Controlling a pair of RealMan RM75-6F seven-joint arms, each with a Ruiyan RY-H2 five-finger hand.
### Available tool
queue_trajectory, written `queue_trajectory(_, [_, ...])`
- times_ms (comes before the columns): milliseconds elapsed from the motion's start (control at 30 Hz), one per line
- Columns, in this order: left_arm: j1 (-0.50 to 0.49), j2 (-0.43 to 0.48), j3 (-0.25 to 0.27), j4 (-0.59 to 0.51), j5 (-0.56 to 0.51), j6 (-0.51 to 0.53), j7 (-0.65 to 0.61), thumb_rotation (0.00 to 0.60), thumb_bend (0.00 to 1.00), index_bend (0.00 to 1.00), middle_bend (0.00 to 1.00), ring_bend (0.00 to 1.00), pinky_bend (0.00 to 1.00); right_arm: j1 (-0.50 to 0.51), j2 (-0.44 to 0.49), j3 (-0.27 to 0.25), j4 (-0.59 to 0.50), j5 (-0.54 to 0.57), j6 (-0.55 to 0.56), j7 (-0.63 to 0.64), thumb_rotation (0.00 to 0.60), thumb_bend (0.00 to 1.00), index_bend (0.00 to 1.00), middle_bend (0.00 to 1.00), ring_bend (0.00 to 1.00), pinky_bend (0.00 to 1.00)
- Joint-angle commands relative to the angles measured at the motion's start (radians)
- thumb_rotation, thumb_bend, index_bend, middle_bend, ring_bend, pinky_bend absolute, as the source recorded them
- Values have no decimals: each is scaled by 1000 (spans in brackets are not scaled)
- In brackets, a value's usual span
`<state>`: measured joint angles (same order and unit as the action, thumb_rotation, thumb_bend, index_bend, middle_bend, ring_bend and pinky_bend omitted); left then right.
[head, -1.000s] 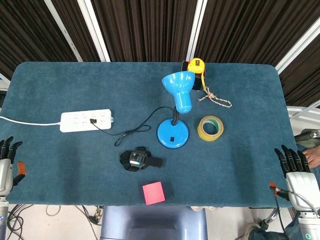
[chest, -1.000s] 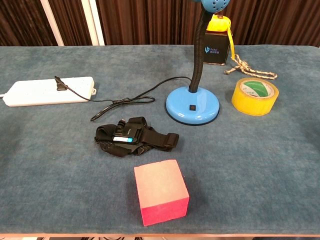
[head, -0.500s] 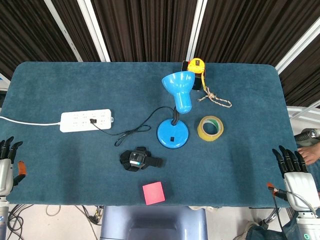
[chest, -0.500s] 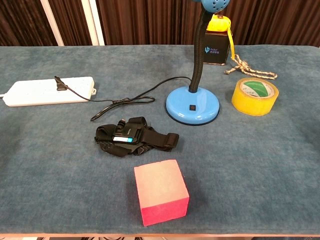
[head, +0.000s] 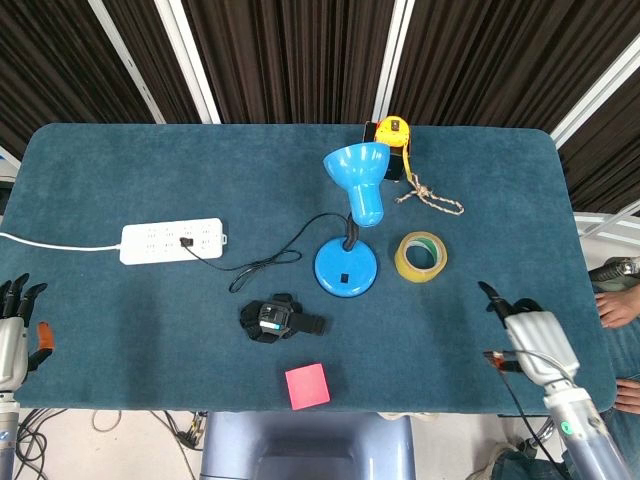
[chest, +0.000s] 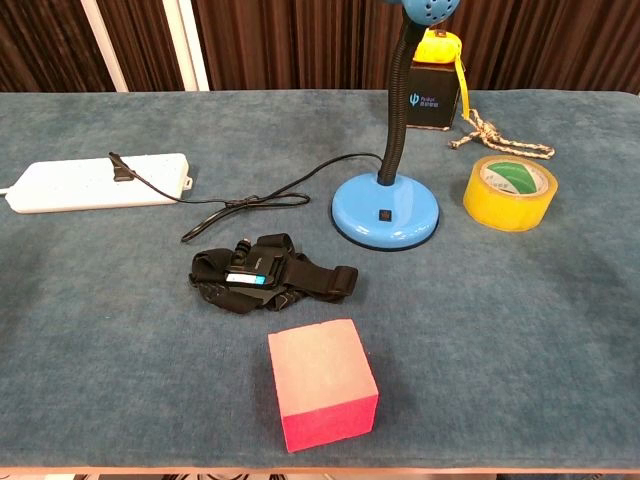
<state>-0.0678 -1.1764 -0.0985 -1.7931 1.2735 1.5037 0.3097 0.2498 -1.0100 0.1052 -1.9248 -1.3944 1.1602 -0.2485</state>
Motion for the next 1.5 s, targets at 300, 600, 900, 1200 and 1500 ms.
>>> queue_trajectory(300, [-2,3,-3,0,-13,-8,-7,600,638,162,28,0,0,270,-197,80,5,398,-214,-265,600,569,0,611,753,534])
queue_trajectory(600, [-4,5,-4,-2,-19,-14,-10,600,639,162,28,0,0,383,-347,85,49,550,-205,-387,600,626,0,619,760,641])
queue_trajectory(900, [-6,6,-5,-4,-26,-18,-9,600,639,162,28,0,0,472,-448,91,102,671,-174,-459,600,695,0,622,762,725])
queue_trajectory(1200, [-6,7,-5,-3,-29,-18,-10,600,639,162,29,0,0,537,-494,98,145,770,-170,-485,600,695,0,622,762,787])
queue_trajectory(1500, [-6,6,-7,-2,-30,-15,-11,600,638,162,29,0,0,584,-521,92,171,827,-171,-499,600,695,0,622,762,838])
